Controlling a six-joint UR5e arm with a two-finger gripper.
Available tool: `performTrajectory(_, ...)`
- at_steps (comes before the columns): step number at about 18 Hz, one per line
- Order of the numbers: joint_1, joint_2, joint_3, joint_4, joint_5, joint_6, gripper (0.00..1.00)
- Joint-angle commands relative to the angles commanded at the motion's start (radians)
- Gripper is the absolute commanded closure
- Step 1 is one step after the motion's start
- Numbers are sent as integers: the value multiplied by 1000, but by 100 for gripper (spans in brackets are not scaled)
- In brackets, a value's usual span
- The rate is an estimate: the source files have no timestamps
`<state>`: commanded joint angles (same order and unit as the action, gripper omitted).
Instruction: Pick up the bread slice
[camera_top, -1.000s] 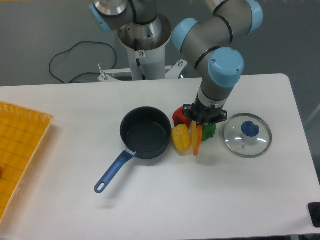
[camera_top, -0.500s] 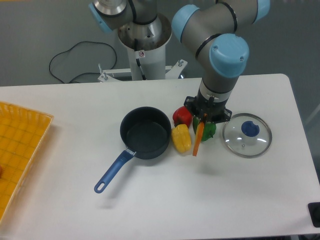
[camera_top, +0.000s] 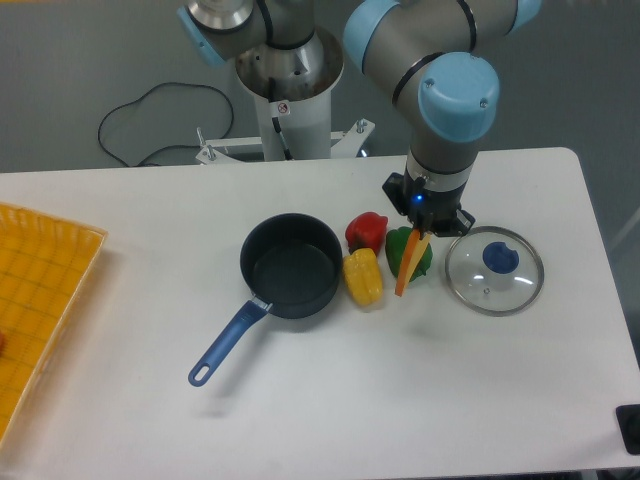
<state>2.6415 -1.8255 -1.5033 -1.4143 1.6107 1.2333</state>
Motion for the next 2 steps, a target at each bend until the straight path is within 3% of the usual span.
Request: performTrajectory(2, -1, 0, 0, 0, 2, 0, 100)
